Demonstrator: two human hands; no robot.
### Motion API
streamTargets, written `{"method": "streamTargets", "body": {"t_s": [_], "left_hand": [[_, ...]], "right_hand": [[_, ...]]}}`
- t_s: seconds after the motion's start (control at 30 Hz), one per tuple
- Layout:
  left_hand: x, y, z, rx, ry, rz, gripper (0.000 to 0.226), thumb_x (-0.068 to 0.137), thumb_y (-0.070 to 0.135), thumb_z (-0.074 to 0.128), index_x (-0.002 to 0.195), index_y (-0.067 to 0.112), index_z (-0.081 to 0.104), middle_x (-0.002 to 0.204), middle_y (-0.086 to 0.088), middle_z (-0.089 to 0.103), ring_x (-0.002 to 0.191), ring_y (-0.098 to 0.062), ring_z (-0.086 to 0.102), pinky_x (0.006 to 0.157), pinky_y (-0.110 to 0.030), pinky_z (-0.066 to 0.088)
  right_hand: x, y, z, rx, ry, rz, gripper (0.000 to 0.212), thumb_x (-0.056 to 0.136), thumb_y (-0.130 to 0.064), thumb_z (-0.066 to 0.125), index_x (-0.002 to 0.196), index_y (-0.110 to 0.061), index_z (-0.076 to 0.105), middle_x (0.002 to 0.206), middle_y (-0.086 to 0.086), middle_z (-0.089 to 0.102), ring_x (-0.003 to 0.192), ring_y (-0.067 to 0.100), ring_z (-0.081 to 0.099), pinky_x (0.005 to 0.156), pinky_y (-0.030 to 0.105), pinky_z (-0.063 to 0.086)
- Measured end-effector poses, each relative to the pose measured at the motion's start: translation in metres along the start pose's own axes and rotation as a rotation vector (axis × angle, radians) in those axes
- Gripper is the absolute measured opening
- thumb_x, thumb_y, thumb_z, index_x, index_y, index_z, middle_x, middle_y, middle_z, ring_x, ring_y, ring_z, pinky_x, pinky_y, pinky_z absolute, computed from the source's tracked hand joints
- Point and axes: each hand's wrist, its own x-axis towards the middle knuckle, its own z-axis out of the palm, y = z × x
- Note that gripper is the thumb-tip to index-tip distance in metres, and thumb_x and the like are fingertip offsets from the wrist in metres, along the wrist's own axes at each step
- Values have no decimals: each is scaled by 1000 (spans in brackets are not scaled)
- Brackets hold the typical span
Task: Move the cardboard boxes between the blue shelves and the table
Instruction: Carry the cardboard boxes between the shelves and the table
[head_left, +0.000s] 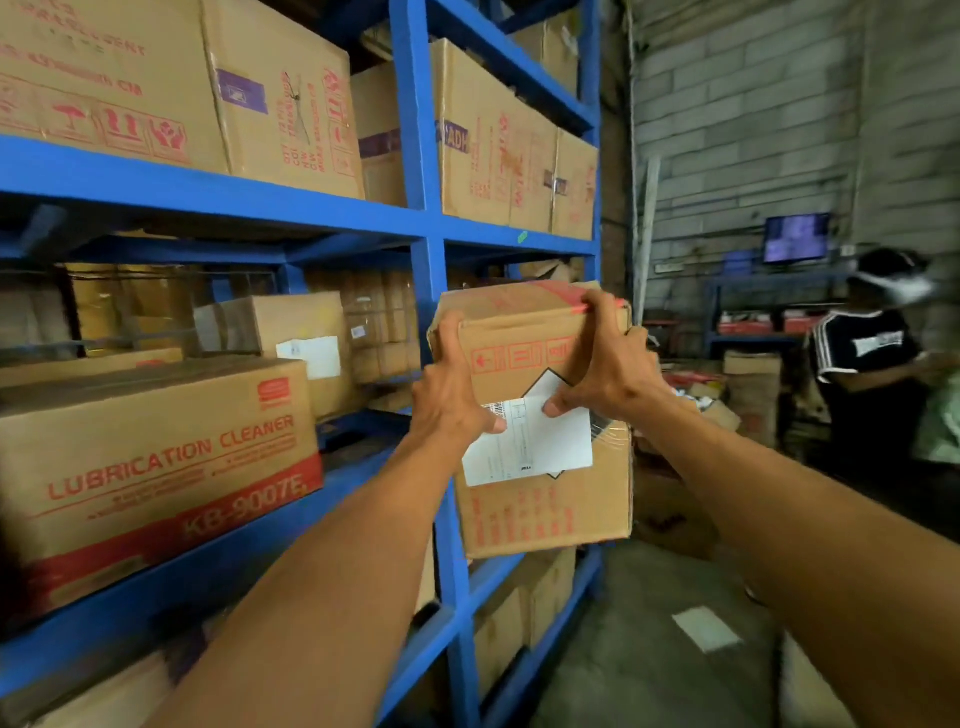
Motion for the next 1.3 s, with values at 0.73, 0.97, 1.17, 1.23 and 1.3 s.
{"method": "streamTargets", "body": {"t_s": [0.73,0.97,1.17,1.23,1.3], "left_hand": [[-75,228,269,-390,-682,662,125,59,12,92,140,40,2,125,-19,51,102,-37,59,78,-46,47],[-156,222,255,-554,-937,1004,122,67,16,86,143,40,-6,131,-23,45,116,-43,52,93,-53,43],[-250,189,205,-698,-1184,1254,119,66,16,86,139,41,-4,132,-21,47,118,-44,51,98,-55,38],[-280,177,180,-731,-1260,1311,120,66,16,86,138,44,-6,132,-21,47,119,-44,50,97,-56,41],[-307,165,154,-785,-1329,1366,118,68,16,85,138,44,-6,134,-21,46,121,-44,49,97,-58,43]], "right_hand": [[-146,204,-162,-489,607,842,129,53,-28,98,142,-45,6,128,21,39,112,48,52,86,57,48],[-258,141,-142,-665,862,1131,124,54,-30,98,140,-45,9,123,20,41,107,49,54,79,55,48],[-371,58,-102,-795,1076,1359,120,55,-35,96,139,-45,11,126,17,40,108,45,52,78,49,47],[-406,32,-90,-815,1129,1395,121,52,-38,96,138,-48,11,131,14,39,110,42,51,81,47,49],[-440,8,-83,-843,1203,1389,122,47,-41,96,135,-50,12,131,10,38,112,40,51,85,53,51]]}}
